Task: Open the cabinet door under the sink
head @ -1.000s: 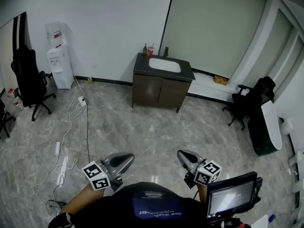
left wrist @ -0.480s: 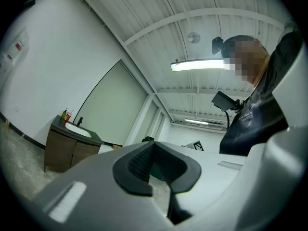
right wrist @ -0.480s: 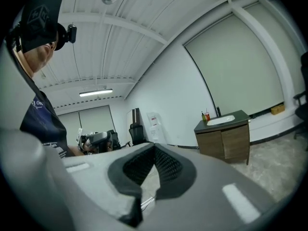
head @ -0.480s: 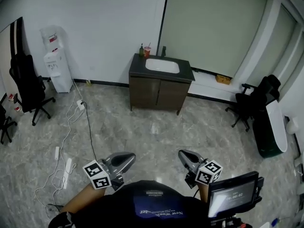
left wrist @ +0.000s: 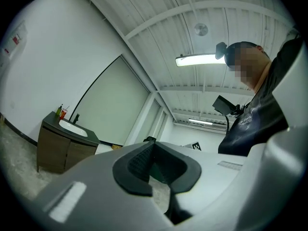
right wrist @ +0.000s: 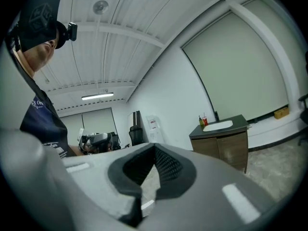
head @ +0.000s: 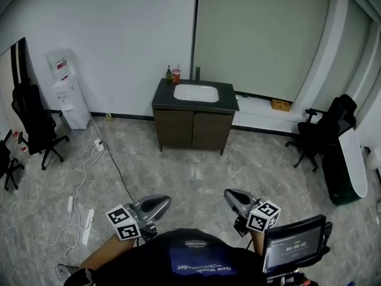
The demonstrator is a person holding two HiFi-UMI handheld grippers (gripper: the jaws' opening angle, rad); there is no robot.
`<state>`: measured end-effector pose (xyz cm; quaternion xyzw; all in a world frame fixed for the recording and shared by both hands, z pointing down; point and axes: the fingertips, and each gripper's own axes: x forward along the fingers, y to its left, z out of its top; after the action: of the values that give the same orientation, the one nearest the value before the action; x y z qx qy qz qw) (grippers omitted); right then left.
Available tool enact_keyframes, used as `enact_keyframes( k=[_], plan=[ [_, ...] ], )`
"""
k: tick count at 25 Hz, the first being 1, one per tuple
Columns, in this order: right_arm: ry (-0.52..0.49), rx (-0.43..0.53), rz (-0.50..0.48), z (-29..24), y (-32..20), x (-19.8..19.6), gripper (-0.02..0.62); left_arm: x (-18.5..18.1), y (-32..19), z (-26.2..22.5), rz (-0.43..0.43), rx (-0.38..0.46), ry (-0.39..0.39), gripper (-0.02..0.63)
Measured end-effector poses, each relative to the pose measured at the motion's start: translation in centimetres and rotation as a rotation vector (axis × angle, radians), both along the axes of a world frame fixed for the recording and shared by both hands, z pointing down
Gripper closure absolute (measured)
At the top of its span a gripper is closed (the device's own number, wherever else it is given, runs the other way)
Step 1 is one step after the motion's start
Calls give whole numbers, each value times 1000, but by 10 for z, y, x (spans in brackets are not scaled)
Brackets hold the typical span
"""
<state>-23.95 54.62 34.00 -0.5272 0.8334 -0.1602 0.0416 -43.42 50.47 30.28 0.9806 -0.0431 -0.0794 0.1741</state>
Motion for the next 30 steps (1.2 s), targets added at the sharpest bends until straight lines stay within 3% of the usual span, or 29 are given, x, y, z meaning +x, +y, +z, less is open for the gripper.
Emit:
enact_keyframes(
  k=[8,20,25,30],
  plan=[
    [-14,-31,33,20,-50,21,597,25,-60,13,41,-14,-4,606],
    [45,24,149,-21,-192,8,597,13,-230,-16,149,42,21,606],
    [38,-2,158,-11,-232,9,597,22,-279,-13,160,24,29,606],
    [11,-26,135,-4,-272,37,597,46,-312,-6,132,4,10,606]
  ],
)
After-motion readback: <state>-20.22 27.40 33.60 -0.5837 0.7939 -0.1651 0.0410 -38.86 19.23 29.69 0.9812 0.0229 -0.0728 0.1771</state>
